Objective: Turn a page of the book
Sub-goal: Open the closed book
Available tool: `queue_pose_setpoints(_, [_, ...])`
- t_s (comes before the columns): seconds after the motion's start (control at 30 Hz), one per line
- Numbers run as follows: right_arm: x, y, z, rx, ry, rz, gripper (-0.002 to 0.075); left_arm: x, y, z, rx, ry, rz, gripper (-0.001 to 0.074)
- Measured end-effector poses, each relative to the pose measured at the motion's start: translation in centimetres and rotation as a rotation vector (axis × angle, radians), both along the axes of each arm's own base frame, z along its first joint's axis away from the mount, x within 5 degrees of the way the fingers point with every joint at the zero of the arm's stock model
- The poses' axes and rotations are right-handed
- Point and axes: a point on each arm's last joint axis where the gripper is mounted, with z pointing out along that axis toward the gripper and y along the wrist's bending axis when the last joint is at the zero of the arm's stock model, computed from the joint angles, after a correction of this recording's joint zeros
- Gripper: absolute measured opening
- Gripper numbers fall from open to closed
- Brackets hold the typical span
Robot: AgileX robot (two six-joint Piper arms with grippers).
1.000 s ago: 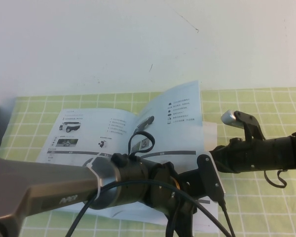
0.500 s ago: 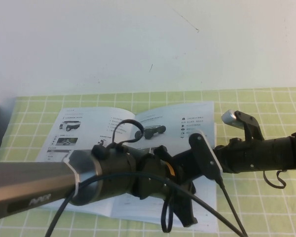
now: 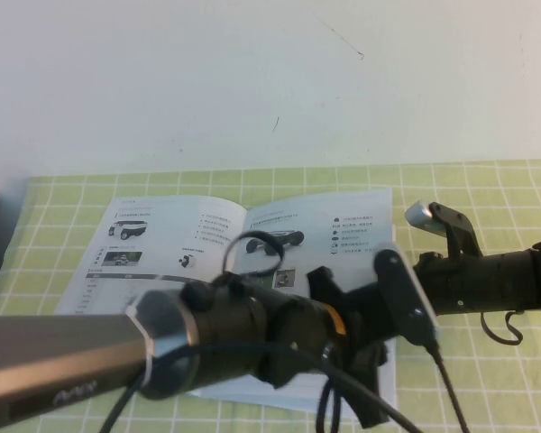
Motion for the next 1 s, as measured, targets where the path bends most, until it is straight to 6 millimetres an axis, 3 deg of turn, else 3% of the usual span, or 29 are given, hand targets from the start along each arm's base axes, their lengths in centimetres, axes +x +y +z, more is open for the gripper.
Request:
queue_pose_setpoints(0.2, [0.0,0.0,0.0,0.002,0.003,-0.004,-0.0002,-1.1,-2.4,0.8,-0.09,-0.135,-0.054,-0.0004])
queue_pose_setpoints(0.53, [0.0,0.0,0.0,0.004,0.004,-0.003,-0.0002,0.4,-5.2,-1.9,-0.028,-0.098,-0.094,-0.0004])
queue_pose_setpoints(0.77, [0.0,0.0,0.0,0.006,0.009,-0.007,-0.0002,0.2,-5.3,-3.4,0.06,-0.03,-0.136,-0.0004])
queue_pose_setpoints(1.0, [0.0,0.0,0.0,0.014,0.013,-0.009,-0.0002,1.4,-3.9,-3.8,0.115,0.021,-0.075,-0.0004])
